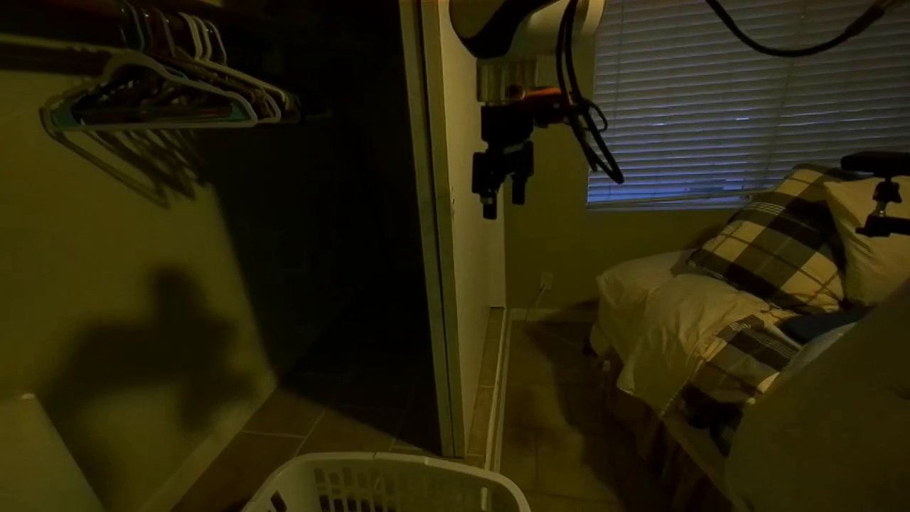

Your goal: Move the cup to the top of the shelf

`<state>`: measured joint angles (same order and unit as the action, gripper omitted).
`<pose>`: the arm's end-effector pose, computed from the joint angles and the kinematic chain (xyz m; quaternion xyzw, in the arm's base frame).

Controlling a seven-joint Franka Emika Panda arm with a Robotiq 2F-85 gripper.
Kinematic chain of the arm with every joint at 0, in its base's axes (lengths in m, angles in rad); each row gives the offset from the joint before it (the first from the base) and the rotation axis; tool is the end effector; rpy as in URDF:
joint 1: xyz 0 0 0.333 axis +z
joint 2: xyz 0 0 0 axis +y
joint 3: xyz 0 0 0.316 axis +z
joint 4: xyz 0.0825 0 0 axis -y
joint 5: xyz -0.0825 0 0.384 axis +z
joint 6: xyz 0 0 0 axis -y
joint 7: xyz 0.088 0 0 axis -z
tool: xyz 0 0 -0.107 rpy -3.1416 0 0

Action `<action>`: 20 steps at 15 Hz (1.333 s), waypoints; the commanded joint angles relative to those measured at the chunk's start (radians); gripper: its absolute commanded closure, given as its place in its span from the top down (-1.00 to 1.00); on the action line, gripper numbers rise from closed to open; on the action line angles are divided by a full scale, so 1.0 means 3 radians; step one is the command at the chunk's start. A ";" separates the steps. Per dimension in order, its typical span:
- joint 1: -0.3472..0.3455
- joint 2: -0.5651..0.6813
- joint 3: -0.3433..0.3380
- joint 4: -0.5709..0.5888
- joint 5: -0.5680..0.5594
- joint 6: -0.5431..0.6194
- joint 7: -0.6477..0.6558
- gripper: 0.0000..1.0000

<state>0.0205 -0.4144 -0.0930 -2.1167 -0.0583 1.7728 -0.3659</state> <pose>0.4337 -0.0426 0.5855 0.9874 0.1541 0.0316 0.0172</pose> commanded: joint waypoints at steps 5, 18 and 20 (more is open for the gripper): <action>0.0536 -0.0446 0.0368 0.0052 0.0066 -0.0090 -0.0494 1.00; 0.1248 -0.0507 0.0653 0.0333 0.0663 -0.0049 -0.0902 1.00; 0.1246 -0.0502 0.0647 0.0333 0.0667 -0.0045 -0.0930 1.00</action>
<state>0.4143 -0.5659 0.0879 -2.0207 0.1326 1.7629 -0.6376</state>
